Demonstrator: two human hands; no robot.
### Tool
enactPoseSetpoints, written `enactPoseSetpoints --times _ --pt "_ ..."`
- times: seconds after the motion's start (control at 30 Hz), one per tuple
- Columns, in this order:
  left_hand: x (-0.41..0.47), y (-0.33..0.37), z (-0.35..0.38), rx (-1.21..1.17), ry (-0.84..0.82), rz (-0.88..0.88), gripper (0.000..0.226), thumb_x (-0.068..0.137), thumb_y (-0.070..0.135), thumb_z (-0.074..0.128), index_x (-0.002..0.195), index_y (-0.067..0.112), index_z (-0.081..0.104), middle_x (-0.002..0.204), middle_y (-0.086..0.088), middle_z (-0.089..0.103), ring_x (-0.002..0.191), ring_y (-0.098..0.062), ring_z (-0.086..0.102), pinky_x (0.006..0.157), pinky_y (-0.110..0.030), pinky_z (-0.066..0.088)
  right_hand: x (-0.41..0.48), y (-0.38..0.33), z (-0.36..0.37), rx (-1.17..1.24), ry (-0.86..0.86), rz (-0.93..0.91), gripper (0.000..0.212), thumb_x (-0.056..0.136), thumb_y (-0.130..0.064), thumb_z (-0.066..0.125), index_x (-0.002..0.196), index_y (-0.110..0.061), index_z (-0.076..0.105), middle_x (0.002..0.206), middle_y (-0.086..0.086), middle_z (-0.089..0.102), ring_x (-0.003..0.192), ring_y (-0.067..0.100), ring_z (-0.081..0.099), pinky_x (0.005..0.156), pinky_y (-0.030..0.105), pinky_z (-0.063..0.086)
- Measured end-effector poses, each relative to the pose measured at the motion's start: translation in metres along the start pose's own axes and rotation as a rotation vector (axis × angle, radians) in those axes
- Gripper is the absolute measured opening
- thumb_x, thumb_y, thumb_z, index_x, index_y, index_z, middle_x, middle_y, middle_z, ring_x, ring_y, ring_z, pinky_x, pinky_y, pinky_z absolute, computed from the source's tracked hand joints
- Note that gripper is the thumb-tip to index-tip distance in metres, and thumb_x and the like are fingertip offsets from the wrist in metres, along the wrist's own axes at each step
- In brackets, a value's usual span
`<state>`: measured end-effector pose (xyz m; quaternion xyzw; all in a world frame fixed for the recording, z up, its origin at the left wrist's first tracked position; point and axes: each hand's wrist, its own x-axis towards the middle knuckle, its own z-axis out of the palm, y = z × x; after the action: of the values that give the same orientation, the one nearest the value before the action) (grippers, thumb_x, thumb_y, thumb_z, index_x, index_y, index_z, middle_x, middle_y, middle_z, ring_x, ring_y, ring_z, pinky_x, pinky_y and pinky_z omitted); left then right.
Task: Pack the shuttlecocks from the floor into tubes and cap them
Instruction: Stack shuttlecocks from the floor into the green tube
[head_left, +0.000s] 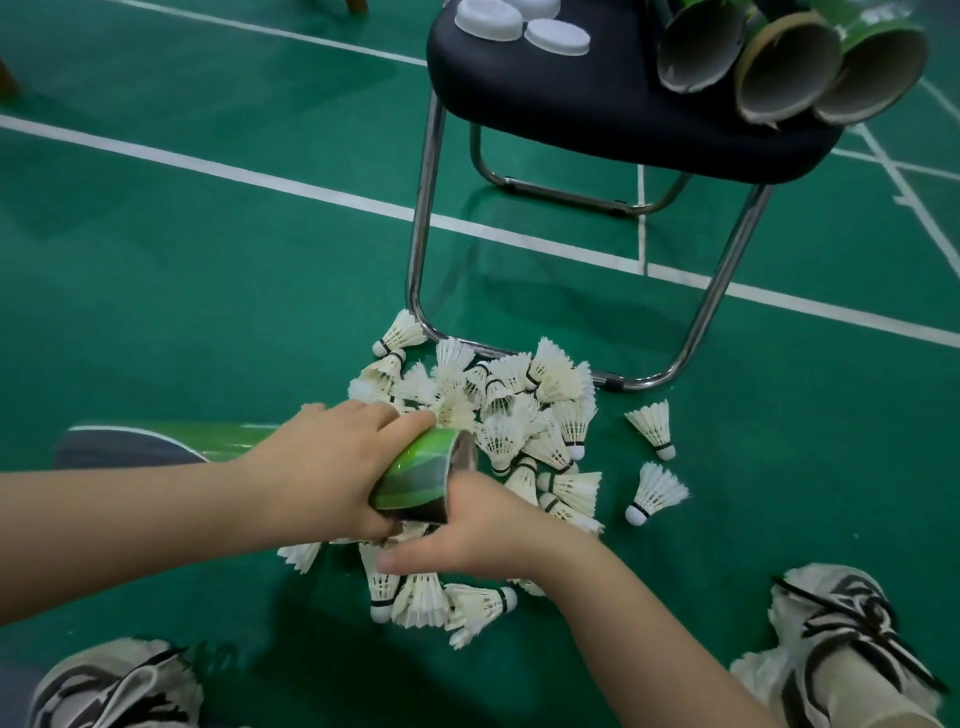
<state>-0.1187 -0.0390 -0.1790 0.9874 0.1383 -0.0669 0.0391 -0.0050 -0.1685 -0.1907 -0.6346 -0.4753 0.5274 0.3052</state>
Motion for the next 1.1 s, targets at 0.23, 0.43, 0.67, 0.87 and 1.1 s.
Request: enactPoseSetpoints --times 0.23,0.43,0.67,0.87,1.1 --pt "0.011 0.006 0.014 0.005 -0.041 -0.069 0.082 0.069 0.063 0.056 0.136 0.033 0.018 0.113 0.007 0.051 0.103 -0.016 0.052 0.082 -0.030 0.043 0.012 0.015 0.010 0.108 0.229 -0.002 0.020 0.076 -0.015 0.072 0.069 -0.029 0.059 0.066 -0.010 0.058 0.060 -0.001 0.054 0.061 0.014 0.047" --pt "0.017 -0.008 0.014 -0.108 -0.014 -0.179 0.079 0.066 0.059 0.062 0.130 0.036 0.021 0.102 0.009 0.052 0.085 -0.014 0.049 0.071 -0.028 0.044 0.011 0.044 -0.026 0.375 0.746 -0.029 0.020 0.089 -0.022 0.058 0.079 -0.006 0.064 0.074 0.008 0.060 0.070 0.015 0.053 0.066 0.021 0.048" --pt "0.009 -0.009 0.019 -0.124 -0.039 -0.181 0.080 0.067 0.056 0.062 0.133 0.036 0.021 0.101 0.013 0.050 0.085 -0.011 0.049 0.069 -0.024 0.045 0.019 0.125 -0.022 0.375 0.678 0.473 0.029 0.088 -0.019 0.052 0.115 -0.026 0.055 0.093 0.002 0.063 0.078 0.016 0.060 0.082 0.042 0.053" --pt "0.013 -0.002 0.020 -0.129 -0.028 -0.152 0.078 0.067 0.054 0.062 0.132 0.034 0.024 0.105 0.011 0.052 0.089 -0.013 0.052 0.074 -0.028 0.048 0.032 0.141 0.003 0.655 0.675 0.592 0.038 0.090 -0.018 0.052 0.126 -0.027 0.048 0.115 0.005 0.054 0.096 0.020 0.059 0.084 0.035 0.054" --pt "0.015 0.002 0.021 -0.161 -0.036 -0.128 0.079 0.067 0.056 0.062 0.131 0.034 0.022 0.110 0.009 0.052 0.095 -0.014 0.051 0.080 -0.030 0.046 0.043 0.146 -0.006 1.020 0.746 0.546 0.050 0.092 -0.017 0.049 0.140 -0.020 0.035 0.146 0.000 0.031 0.127 0.019 0.037 0.108 0.038 0.036"
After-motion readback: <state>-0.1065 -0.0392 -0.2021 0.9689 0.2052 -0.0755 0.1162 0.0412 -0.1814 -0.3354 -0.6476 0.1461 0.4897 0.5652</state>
